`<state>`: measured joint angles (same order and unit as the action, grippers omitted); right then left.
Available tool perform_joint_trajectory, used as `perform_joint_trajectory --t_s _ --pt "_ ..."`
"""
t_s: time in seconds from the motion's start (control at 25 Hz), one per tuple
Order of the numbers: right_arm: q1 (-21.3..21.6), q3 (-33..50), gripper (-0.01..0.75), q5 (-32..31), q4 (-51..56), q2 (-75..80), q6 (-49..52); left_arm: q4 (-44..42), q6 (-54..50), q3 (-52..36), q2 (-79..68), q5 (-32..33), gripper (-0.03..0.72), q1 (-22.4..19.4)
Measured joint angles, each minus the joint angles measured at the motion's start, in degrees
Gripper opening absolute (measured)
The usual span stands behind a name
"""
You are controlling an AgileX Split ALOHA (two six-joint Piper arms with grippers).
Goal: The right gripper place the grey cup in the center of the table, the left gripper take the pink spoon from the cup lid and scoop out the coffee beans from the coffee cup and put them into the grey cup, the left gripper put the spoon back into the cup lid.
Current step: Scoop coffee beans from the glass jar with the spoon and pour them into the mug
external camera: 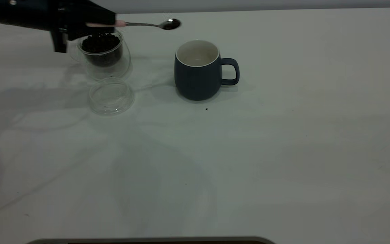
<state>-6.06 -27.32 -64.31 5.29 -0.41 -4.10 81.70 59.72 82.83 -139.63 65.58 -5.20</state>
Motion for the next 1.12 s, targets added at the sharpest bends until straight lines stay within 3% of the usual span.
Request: perform_joint_trajectory --t_s 0.44,1.12 --pt "0.0 0.0 0.551 0.0 0.0 0.0 0.0 3.44 6.25 0.0 -1.67 -8.59 0.122 7.2" --pt "0.0 0.0 0.551 0.0 0.0 0.0 0.0 4.77 24.6 0.0 -1.67 -10.14 0.122 7.96"
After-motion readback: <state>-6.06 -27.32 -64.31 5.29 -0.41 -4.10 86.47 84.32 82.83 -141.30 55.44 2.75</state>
